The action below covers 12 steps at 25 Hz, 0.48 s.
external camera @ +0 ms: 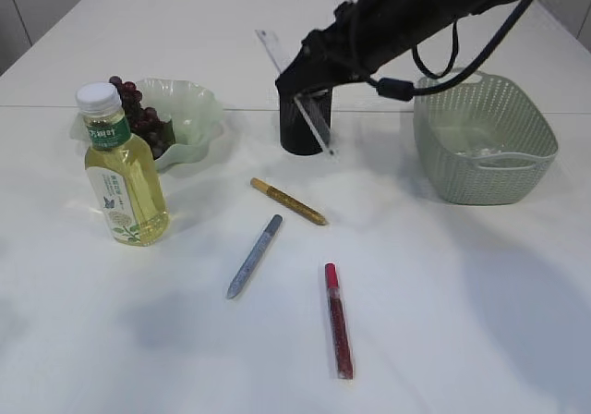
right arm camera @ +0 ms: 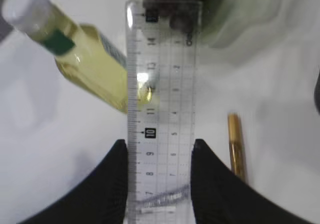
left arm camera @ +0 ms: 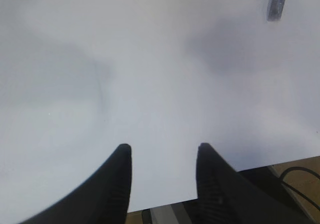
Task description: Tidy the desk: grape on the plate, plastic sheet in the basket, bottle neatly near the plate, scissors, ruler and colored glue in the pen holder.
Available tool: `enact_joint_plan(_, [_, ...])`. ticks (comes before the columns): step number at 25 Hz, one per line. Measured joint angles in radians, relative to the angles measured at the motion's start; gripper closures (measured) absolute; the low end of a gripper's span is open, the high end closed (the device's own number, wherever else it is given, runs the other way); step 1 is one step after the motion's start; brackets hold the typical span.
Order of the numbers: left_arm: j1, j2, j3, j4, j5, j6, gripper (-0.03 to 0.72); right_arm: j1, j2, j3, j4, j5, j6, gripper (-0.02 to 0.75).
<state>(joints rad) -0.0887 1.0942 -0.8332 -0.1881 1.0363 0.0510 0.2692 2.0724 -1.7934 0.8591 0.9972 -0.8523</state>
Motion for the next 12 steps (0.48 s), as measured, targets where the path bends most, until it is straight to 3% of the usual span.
enact_joint_plan(5, [0.000, 0.000, 0.000, 0.000, 0.019, 0.001, 0.374, -0.071, 0.000, -0.019, 0.290, -0.056, -0.211, 0.449])
enact_joint_plan(12, [0.000, 0.000, 0.000, 0.000, 0.064, 0.001, 0.377, -0.095, 0.017, -0.021, 0.637, -0.226, -0.587, 0.449])
